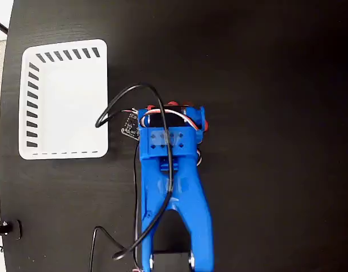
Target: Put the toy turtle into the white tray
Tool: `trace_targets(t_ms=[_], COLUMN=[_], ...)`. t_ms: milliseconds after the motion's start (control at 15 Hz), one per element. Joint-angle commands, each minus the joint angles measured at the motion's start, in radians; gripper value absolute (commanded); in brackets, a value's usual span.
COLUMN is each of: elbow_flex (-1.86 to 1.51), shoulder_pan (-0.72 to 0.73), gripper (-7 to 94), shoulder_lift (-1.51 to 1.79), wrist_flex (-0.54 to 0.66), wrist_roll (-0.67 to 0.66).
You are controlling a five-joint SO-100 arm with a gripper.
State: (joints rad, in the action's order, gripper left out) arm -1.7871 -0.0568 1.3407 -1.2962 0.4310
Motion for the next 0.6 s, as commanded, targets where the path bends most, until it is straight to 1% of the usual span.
trace_targets(t_ms=[0, 67, 200, 267, 400, 467, 533], elbow_flex=[0.049, 0.049, 0.051, 0.051, 0.054, 0.051, 0.049], shoulder_pan=[-0.014, -0.015, -0.021, -0.025, -0.034, -0.038, -0.040], gripper=[62, 58, 47, 38, 11, 1, 0], shoulder_lift=[0.026, 0.026, 0.028, 0.031, 0.040, 0.049, 0.061], wrist_flex=[0.005, 0.009, 0.011, 0.011, 0.012, 0.015, 0.018], wrist_roll=[0.018, 0.018, 0.018, 0.018, 0.028, 0.031, 0.034])
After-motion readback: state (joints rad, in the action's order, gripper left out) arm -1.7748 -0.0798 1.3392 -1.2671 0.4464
